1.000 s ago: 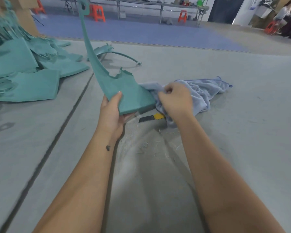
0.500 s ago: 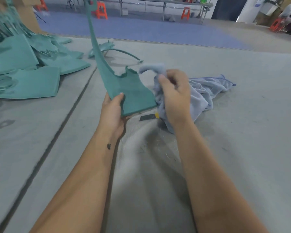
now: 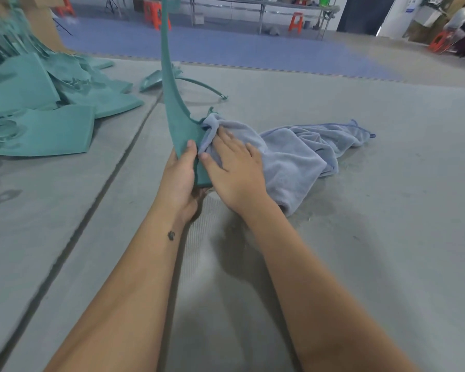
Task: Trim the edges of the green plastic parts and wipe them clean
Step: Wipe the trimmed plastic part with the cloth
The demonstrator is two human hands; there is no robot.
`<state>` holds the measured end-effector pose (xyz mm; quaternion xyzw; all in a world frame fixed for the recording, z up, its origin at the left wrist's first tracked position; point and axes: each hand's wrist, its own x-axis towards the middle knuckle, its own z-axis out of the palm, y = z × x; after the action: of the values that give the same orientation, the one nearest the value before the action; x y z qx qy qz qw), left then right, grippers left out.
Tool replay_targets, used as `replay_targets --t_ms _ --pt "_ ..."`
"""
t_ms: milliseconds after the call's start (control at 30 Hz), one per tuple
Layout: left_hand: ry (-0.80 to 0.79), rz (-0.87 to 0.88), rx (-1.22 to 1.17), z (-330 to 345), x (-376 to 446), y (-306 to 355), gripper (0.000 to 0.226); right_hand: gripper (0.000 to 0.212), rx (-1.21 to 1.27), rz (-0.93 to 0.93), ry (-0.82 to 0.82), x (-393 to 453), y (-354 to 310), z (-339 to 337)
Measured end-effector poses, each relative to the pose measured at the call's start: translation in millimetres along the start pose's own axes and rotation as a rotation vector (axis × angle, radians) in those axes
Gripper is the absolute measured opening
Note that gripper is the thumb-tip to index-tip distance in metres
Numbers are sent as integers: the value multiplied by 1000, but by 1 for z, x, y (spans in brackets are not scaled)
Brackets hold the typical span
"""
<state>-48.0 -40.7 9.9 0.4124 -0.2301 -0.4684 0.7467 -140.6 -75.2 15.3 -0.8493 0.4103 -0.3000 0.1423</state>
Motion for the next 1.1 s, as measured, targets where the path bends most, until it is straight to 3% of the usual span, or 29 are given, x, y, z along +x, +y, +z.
replay_targets --t_ms 100,167,267,500,600,700,733,833,967,1100 --pt "-21 -58 -34 -6 0 1 32 27 220 -210 59 -6 -6 -2" --pt "-52 -82 -35 -8 -1 2 41 20 337 -226 81 -12 -5 -1" --pt "-59 -56 21 -6 -1 1 40 28 404 -94 42 -10 3 -6" --pt "-68 -68 86 -4 -3 -2 32 34 46 -10 106 -1 22 -9" --pt "-96 -80 110 -5 -5 -3 30 27 181 100 307 -1 23 -10" --pt "-152 -116 166 -5 -6 -2 27 56 354 198 428 -4 27 -16" --pt "-177 -126 177 -5 -7 -2 26 53 385 207 377 -4 29 -18" --pt "-242 -142 195 -5 -8 -1 25 5 389 193 253 -5 35 -28" --pt "-280 -158 210 -5 -10 -3 24 36 317 247 305 -2 44 -32" --pt "-269 -142 201 -4 -9 -4 25 42 289 306 245 2 50 -33"
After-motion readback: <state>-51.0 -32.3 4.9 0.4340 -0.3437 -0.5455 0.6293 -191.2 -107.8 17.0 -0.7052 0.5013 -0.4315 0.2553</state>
